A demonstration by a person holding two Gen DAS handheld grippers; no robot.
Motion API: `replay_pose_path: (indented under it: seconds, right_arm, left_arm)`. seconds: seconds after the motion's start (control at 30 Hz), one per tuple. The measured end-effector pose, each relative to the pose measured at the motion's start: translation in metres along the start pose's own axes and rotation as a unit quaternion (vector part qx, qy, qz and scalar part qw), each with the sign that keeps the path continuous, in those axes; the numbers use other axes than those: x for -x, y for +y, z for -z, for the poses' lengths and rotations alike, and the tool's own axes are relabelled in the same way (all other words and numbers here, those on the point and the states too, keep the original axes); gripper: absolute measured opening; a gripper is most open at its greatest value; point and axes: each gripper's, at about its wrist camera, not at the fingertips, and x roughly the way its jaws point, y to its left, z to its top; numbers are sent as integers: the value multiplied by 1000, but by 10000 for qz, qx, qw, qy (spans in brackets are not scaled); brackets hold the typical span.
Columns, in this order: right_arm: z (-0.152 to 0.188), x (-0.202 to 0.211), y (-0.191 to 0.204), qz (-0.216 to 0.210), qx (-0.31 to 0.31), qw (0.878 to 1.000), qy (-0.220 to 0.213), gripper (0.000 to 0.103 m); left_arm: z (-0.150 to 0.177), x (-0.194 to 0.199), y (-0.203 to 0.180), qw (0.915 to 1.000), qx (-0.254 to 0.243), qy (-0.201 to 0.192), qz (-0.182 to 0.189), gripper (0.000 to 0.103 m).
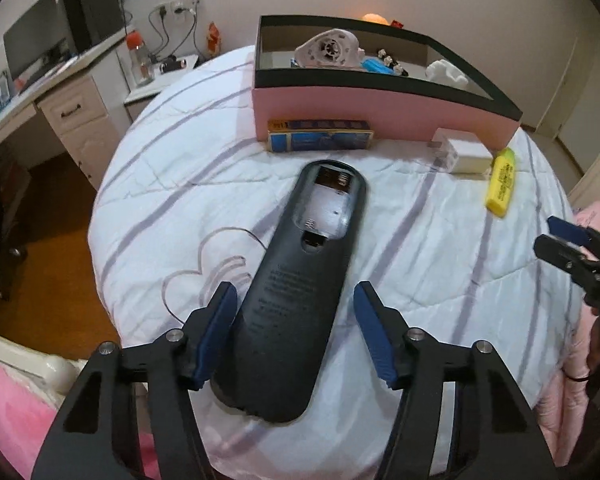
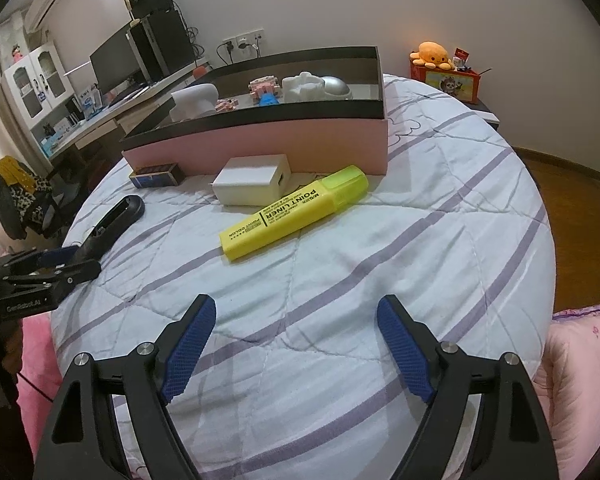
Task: Organize rigid objects
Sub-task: 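Lower the left gripper onto the black remote and close it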
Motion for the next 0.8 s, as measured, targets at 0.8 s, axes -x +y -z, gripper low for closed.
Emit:
replay_pose_path:
  seconds: [0.8]
  right_arm:
    - [-10, 3, -6, 287, -267, 9988, -283, 84]
  left_arm:
    - [2, -9, -18, 9960, -275, -733, -419, 62]
